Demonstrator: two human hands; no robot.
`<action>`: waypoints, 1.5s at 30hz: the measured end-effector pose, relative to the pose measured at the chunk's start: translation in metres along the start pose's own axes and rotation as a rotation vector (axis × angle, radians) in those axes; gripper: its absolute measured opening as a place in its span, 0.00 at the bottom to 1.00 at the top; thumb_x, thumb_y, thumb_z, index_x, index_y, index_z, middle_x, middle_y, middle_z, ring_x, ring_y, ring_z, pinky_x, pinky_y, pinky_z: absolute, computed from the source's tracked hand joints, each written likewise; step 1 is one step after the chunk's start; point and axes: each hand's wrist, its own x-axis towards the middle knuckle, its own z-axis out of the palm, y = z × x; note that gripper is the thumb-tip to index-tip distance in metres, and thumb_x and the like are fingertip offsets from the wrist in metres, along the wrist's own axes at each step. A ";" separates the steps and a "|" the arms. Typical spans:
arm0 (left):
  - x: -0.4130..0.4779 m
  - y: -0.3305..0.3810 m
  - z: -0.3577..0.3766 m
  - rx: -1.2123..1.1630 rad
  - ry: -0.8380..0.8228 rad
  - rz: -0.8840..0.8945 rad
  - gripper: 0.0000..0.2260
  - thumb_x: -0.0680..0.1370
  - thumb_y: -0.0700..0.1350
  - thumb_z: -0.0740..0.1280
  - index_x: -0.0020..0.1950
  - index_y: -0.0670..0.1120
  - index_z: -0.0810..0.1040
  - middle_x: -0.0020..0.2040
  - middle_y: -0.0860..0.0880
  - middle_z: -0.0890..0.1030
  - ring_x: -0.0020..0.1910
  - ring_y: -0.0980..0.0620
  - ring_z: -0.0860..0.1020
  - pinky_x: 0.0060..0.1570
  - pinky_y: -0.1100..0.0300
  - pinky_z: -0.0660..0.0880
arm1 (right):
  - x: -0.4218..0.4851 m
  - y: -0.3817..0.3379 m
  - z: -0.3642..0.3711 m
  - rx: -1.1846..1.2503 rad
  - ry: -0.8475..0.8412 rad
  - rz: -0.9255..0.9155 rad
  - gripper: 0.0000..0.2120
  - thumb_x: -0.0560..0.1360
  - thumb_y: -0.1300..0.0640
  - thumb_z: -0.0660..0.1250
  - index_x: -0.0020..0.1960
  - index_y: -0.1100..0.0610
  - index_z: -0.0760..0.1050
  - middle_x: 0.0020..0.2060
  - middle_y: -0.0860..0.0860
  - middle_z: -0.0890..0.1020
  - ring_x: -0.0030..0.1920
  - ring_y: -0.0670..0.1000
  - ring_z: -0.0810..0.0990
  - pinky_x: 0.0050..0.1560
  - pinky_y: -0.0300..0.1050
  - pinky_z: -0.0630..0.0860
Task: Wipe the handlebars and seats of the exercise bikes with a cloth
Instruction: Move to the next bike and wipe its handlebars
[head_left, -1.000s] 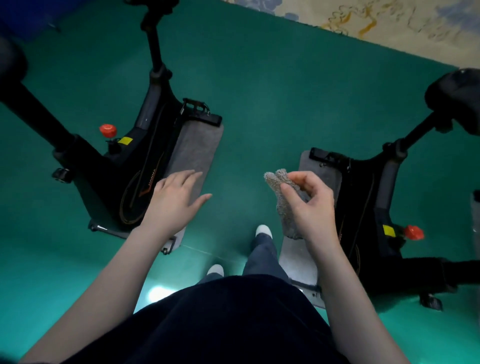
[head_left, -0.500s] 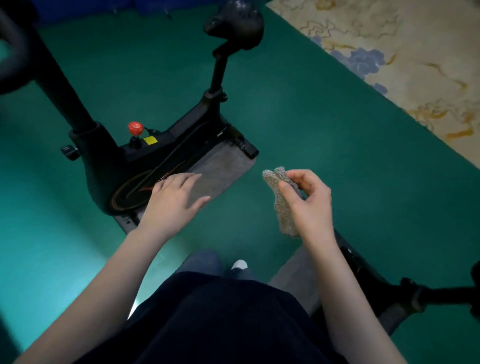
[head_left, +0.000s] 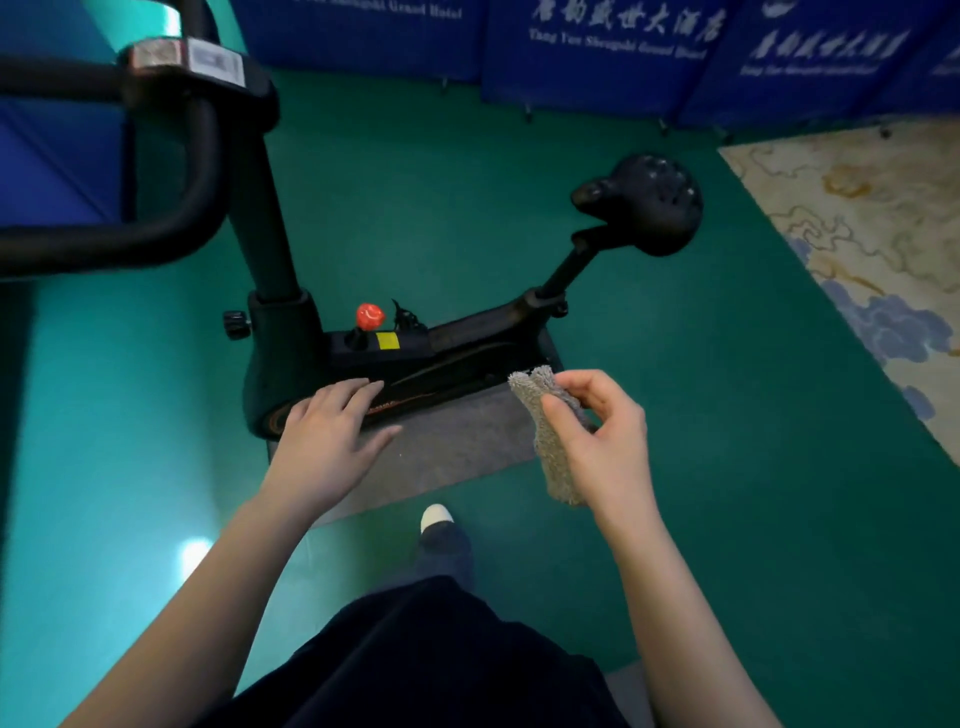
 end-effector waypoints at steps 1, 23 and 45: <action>0.009 0.000 -0.002 -0.008 0.007 -0.023 0.27 0.77 0.60 0.60 0.72 0.49 0.65 0.70 0.50 0.68 0.70 0.49 0.64 0.67 0.50 0.61 | 0.014 -0.003 0.002 -0.001 -0.024 -0.012 0.06 0.74 0.63 0.69 0.46 0.53 0.79 0.42 0.42 0.82 0.43 0.35 0.77 0.46 0.27 0.71; 0.023 -0.023 -0.041 -0.129 0.298 -0.867 0.25 0.76 0.58 0.63 0.69 0.48 0.70 0.66 0.50 0.74 0.66 0.46 0.70 0.63 0.51 0.64 | 0.193 -0.120 0.138 0.109 -0.877 -0.428 0.09 0.74 0.61 0.69 0.44 0.47 0.77 0.41 0.39 0.81 0.43 0.39 0.80 0.44 0.31 0.74; 0.017 -0.009 -0.111 -0.156 0.858 -1.470 0.24 0.76 0.57 0.60 0.69 0.46 0.70 0.63 0.47 0.76 0.61 0.46 0.73 0.60 0.51 0.68 | 0.200 -0.221 0.255 0.202 -1.564 -0.790 0.06 0.74 0.61 0.69 0.47 0.51 0.78 0.41 0.42 0.82 0.42 0.40 0.80 0.42 0.31 0.75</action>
